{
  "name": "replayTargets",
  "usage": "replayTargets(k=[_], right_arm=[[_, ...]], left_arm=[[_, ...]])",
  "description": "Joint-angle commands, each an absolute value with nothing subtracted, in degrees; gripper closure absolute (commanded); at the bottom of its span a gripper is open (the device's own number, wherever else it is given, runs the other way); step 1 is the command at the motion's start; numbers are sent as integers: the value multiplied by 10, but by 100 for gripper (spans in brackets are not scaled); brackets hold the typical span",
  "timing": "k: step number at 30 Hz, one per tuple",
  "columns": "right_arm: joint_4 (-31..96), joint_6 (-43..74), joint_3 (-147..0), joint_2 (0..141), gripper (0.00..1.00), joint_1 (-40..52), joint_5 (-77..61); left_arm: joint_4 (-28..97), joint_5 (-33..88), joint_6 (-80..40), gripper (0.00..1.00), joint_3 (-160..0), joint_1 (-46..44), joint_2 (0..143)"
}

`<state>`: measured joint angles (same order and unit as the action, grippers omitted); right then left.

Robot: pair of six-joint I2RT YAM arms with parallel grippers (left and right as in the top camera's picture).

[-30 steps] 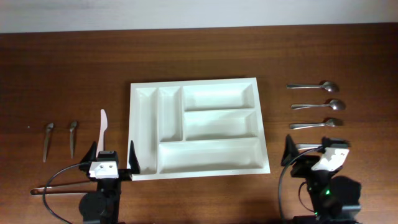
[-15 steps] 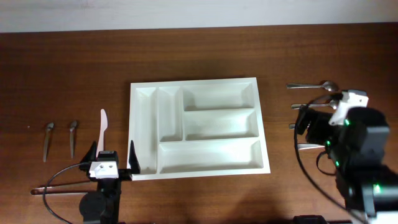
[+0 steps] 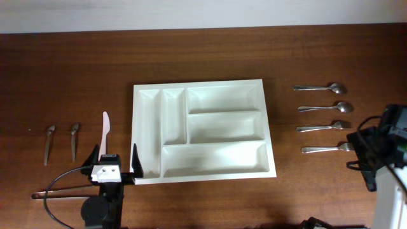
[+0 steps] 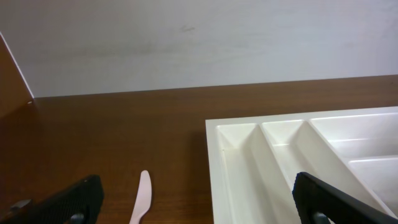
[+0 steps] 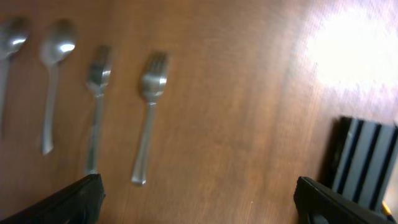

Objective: Pack container
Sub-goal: 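Move the right gripper over the metal forks on the right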

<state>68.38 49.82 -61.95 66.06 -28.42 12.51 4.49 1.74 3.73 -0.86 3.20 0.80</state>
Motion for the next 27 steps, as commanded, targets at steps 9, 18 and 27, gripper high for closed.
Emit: replayTargets(k=[9,18,27], right_arm=[[660,530,-632,832,1,-342,67],[641,531,-632,980,5,-342,43],[573,526,-632,995,4,-342,-6]], left_arm=[[45,22,48,1,-5,35,3],[45,22,48,1,-5,35,3],[45,22,48,1,-5,35,3]])
